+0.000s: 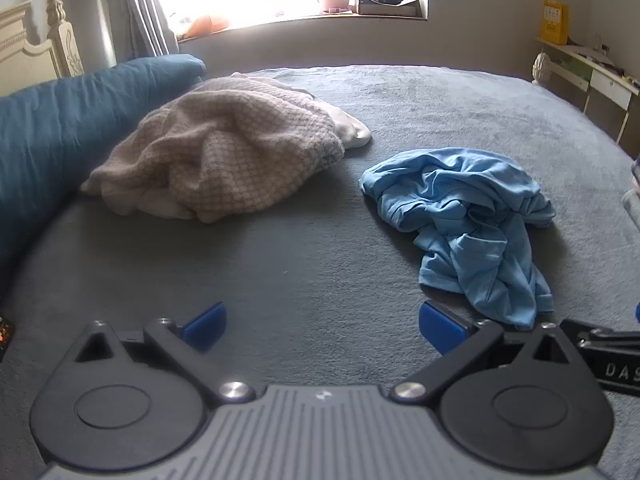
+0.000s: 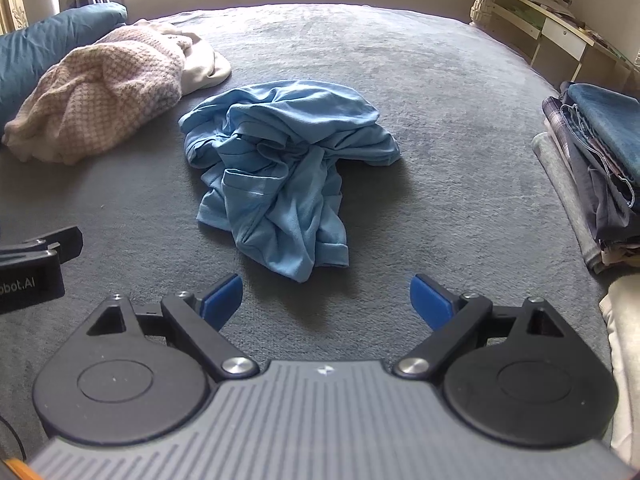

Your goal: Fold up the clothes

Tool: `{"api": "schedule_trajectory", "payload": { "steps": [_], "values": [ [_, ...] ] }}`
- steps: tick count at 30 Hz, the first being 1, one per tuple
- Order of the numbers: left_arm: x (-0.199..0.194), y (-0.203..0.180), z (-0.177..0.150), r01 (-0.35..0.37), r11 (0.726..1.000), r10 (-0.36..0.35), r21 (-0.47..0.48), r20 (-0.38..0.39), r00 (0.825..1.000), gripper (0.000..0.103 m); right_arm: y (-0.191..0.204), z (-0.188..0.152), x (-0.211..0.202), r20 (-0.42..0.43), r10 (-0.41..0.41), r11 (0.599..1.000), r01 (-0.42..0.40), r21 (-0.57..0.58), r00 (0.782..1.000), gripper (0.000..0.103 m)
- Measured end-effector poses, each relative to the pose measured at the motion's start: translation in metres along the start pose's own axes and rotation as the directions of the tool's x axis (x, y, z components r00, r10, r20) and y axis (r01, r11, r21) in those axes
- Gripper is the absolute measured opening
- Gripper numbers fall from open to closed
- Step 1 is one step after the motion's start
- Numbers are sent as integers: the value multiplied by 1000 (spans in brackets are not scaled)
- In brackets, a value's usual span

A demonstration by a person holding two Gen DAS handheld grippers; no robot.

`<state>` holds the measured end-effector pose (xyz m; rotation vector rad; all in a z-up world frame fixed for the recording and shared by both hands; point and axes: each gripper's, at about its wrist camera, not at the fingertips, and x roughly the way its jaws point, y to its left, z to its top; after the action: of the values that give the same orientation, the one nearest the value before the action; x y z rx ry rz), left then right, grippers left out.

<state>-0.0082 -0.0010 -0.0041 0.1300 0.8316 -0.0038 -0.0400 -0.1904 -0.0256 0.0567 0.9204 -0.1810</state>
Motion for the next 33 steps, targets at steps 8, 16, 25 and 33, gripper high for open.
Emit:
{"api": "schedule_trajectory", "payload": {
  "steps": [8,16,25,33],
  "values": [
    [1,-1,0,4,1000,-4,9,-22,1000,103,-2,-1,0,-6,-2,1000,2,8,1000,91],
    [0,1,-2,12,1000,-12,-12,-33,999,103,-2,-2,-2,-8,-3,1000,3,10,1000,91],
    [-2,3,-3,25,999,-26,-28,-34,999,103,-1,-3,-3,-7,-5,1000,5,8,1000,91],
    [-2,5,-4,37,999,-38,-33,-37,999,103,0,-4,-4,-9,-5,1000,5,6,1000,91]
  ]
}}
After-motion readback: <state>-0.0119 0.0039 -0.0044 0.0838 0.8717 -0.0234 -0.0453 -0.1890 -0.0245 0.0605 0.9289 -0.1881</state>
